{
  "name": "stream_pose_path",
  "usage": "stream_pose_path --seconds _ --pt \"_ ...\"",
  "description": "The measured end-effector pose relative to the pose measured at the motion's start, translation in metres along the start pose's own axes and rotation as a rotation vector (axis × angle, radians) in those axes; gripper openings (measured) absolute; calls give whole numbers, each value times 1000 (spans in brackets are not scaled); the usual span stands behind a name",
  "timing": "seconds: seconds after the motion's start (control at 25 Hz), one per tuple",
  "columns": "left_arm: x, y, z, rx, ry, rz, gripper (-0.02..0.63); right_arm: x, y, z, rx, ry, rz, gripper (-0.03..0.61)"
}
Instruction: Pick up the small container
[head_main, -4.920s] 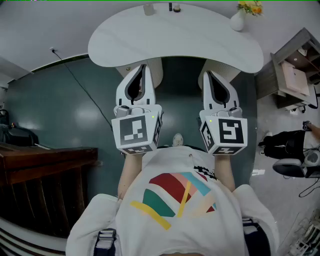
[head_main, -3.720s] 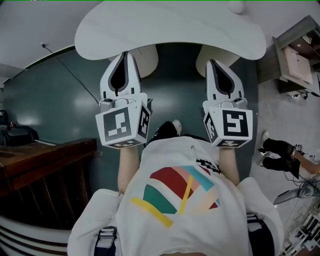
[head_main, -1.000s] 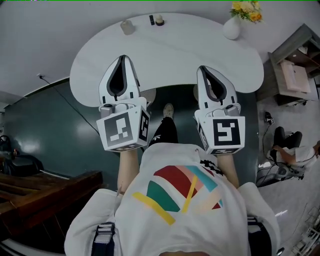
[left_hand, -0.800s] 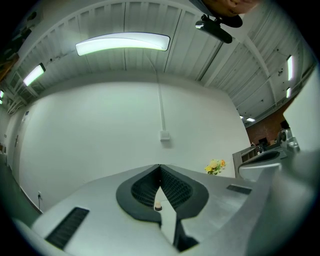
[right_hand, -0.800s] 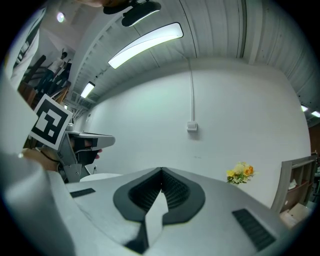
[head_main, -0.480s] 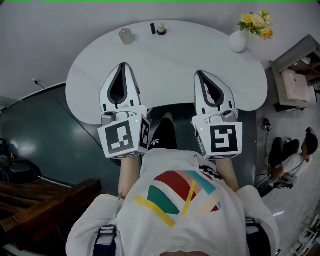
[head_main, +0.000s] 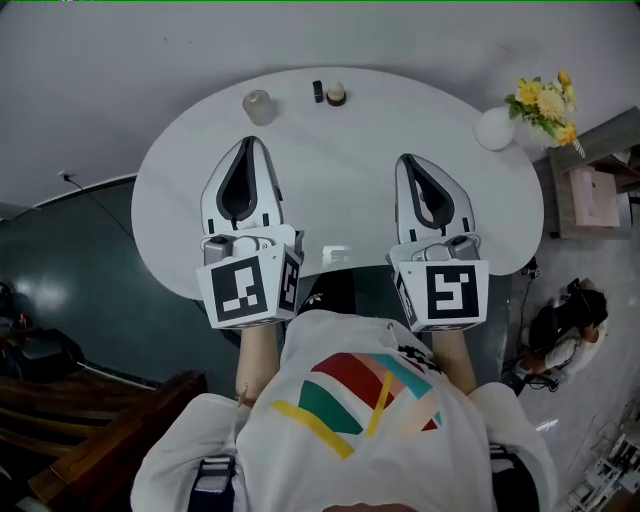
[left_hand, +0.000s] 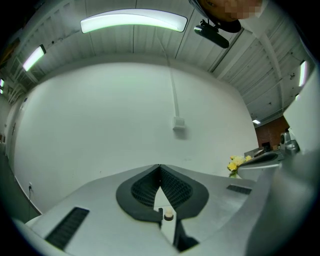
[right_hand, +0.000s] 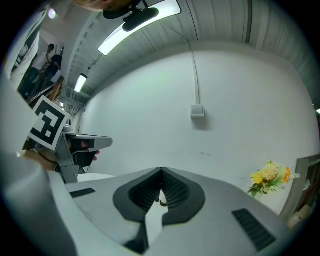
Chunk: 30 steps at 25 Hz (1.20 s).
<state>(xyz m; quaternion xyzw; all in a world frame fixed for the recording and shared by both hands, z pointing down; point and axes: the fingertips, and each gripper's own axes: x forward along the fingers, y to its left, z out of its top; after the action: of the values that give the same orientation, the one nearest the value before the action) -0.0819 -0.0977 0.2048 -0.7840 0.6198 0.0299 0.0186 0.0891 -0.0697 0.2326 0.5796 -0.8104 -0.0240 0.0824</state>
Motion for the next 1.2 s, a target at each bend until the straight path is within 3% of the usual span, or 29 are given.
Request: stream_pose_path --seconds 0.24,0.52,1.2 --pt "64 38 -5 -1 39 29 17 77 -5 13 20 16 39 12" --pt "102 57 -17 -21 74 12 17 130 5 16 60 31 70 12" --pt "111 61 -25 -5 87 55 17 156 16 21 32 -5 143 12"
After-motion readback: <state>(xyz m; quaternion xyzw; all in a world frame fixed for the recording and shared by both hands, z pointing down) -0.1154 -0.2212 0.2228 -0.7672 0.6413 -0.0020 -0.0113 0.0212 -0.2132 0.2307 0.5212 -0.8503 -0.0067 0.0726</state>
